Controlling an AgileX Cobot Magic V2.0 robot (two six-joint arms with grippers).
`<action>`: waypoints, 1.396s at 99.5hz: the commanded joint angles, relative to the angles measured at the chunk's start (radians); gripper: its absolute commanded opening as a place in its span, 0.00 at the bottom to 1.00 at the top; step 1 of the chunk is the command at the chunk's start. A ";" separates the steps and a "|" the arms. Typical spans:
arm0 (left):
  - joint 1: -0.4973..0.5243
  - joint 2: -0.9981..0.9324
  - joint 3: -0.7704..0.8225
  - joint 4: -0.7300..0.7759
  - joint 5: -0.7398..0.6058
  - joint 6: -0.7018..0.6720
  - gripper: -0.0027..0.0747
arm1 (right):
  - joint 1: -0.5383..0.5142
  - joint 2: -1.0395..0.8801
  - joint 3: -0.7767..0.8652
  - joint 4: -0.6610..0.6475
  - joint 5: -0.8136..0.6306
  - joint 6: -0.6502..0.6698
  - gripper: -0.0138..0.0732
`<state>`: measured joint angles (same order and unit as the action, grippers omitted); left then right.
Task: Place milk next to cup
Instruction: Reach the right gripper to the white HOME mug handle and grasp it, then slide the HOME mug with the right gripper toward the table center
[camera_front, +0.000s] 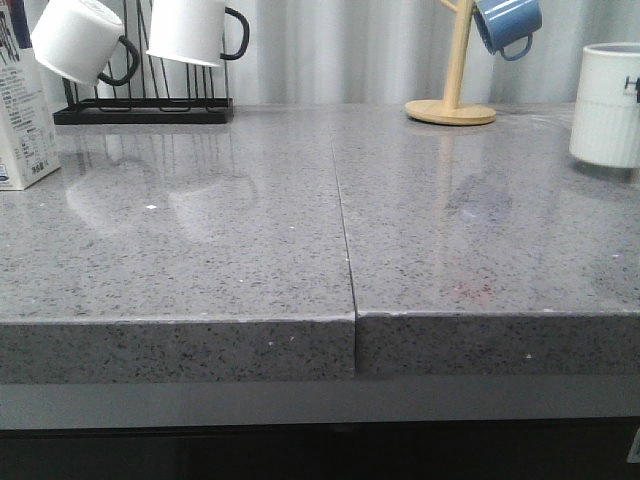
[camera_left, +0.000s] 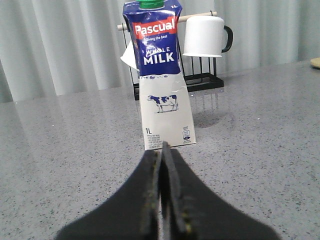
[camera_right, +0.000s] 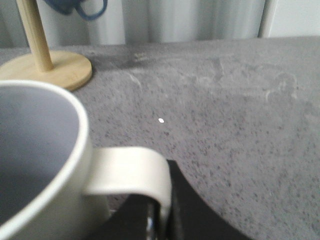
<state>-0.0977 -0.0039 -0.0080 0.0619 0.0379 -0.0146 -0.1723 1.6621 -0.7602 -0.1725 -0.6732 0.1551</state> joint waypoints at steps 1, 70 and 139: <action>-0.001 -0.033 0.051 -0.009 -0.079 -0.006 0.01 | 0.038 -0.088 -0.030 0.022 -0.055 -0.022 0.03; -0.001 -0.033 0.051 -0.009 -0.079 -0.006 0.01 | 0.660 -0.035 -0.107 0.768 -0.100 -0.539 0.03; -0.001 -0.033 0.051 -0.009 -0.079 -0.006 0.01 | 0.697 0.051 -0.130 0.829 -0.128 -0.539 0.06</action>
<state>-0.0977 -0.0039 -0.0080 0.0619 0.0379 -0.0146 0.5227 1.7573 -0.8602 0.6805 -0.7167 -0.3798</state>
